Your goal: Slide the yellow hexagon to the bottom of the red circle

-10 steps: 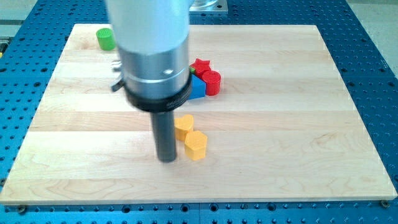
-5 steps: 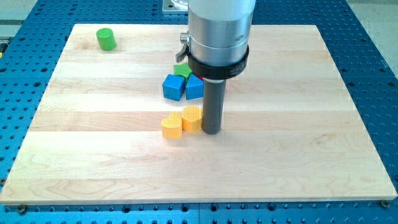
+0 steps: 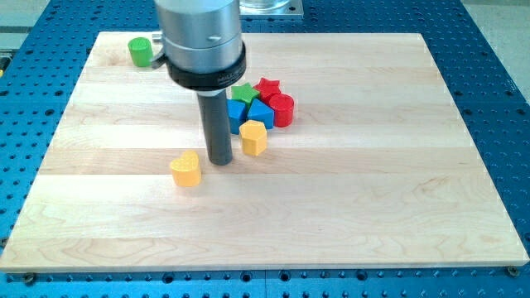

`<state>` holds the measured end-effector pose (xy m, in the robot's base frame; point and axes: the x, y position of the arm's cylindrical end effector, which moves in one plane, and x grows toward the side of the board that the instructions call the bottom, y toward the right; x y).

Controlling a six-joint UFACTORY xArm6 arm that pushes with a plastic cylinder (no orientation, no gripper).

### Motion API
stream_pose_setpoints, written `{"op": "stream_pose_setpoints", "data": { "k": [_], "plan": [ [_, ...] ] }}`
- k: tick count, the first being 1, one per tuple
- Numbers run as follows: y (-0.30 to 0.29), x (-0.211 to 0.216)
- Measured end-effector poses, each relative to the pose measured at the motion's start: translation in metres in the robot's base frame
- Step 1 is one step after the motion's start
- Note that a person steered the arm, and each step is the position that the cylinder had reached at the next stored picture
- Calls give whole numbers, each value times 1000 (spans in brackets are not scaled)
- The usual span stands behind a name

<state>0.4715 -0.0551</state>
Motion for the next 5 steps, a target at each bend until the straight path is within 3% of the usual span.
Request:
{"op": "stream_pose_setpoints", "data": {
  "k": [2,3,4,5],
  "plan": [
    [90,-2],
    [100,-2],
    [97,14],
    [15,84]
  ]
}}
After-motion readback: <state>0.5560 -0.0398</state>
